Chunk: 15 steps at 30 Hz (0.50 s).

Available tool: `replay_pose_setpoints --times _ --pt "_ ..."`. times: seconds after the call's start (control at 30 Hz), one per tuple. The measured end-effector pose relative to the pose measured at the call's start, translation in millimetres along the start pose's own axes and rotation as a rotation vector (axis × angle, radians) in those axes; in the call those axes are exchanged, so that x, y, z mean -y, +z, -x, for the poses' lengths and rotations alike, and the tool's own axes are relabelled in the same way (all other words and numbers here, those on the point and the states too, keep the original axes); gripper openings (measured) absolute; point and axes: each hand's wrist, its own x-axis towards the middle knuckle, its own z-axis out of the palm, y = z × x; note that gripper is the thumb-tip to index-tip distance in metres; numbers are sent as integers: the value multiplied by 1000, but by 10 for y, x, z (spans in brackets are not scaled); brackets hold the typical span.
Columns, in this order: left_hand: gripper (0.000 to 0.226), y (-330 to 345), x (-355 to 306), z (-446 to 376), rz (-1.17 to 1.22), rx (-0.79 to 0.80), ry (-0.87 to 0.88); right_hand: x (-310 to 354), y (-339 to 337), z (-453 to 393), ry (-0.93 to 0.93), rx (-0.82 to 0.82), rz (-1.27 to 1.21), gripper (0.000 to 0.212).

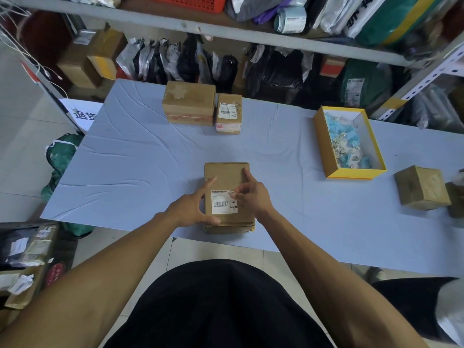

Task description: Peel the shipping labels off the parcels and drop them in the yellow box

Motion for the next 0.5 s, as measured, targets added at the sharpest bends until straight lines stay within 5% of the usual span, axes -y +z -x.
replay_pose_setpoints --times 0.13,0.3,0.43,0.5 --pt "119 -3 -5 -4 -1 2 -2 4 -7 -6 11 3 3 46" --pt "120 -3 -3 -5 -2 -4 -3 25 -4 9 3 8 1 69" --pt "118 -4 -13 -3 -15 -8 0 46 -31 18 -5 24 52 16" --pt "118 -3 -8 0 -20 -8 1 45 -33 27 1 29 61 8"
